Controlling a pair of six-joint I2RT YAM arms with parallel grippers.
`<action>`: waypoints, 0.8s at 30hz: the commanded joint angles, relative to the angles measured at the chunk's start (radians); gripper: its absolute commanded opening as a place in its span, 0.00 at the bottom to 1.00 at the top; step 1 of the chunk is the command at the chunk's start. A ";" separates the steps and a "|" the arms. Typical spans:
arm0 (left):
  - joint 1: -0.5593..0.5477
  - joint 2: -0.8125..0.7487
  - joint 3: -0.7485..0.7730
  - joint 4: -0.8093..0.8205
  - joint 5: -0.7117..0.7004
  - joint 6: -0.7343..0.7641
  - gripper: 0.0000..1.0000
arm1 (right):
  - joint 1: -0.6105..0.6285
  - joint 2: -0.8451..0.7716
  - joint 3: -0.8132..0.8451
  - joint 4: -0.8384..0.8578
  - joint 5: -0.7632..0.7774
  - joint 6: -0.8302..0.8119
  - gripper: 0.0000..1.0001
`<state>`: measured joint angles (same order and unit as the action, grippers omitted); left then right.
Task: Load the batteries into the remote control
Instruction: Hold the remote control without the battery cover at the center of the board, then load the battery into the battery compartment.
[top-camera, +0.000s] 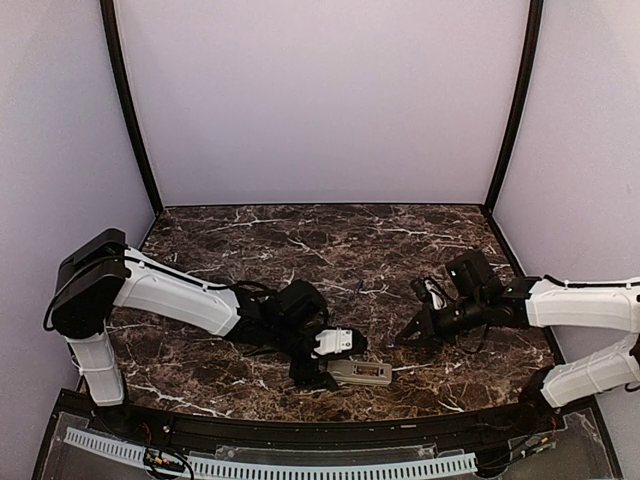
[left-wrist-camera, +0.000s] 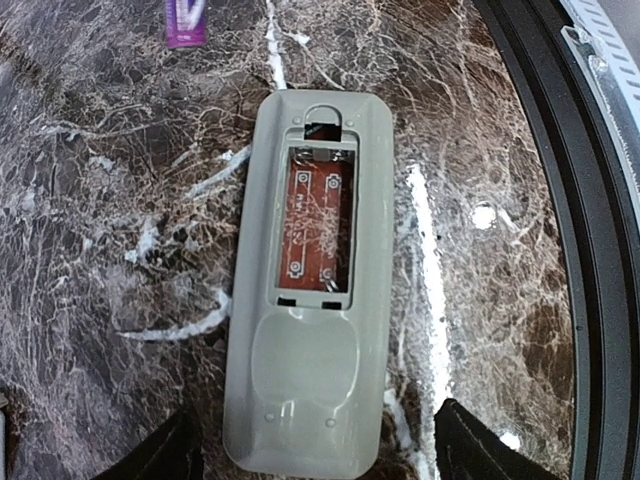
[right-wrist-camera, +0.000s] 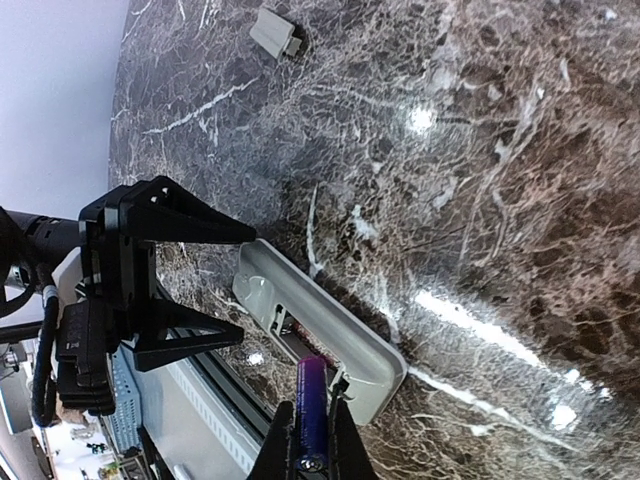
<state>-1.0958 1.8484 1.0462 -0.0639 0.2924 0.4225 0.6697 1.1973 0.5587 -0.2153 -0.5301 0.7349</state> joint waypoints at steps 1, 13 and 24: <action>-0.001 0.028 0.003 0.061 0.012 0.005 0.78 | 0.070 0.008 -0.032 0.100 0.002 0.092 0.00; -0.016 0.049 0.004 0.024 -0.009 0.013 0.52 | 0.160 0.127 -0.060 0.253 0.027 0.196 0.00; -0.039 0.050 0.006 -0.005 -0.041 -0.065 0.49 | 0.177 0.175 -0.060 0.285 0.018 0.210 0.00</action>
<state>-1.1191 1.8954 1.0466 -0.0246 0.2607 0.3943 0.8375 1.3510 0.5060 0.0334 -0.5137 0.9333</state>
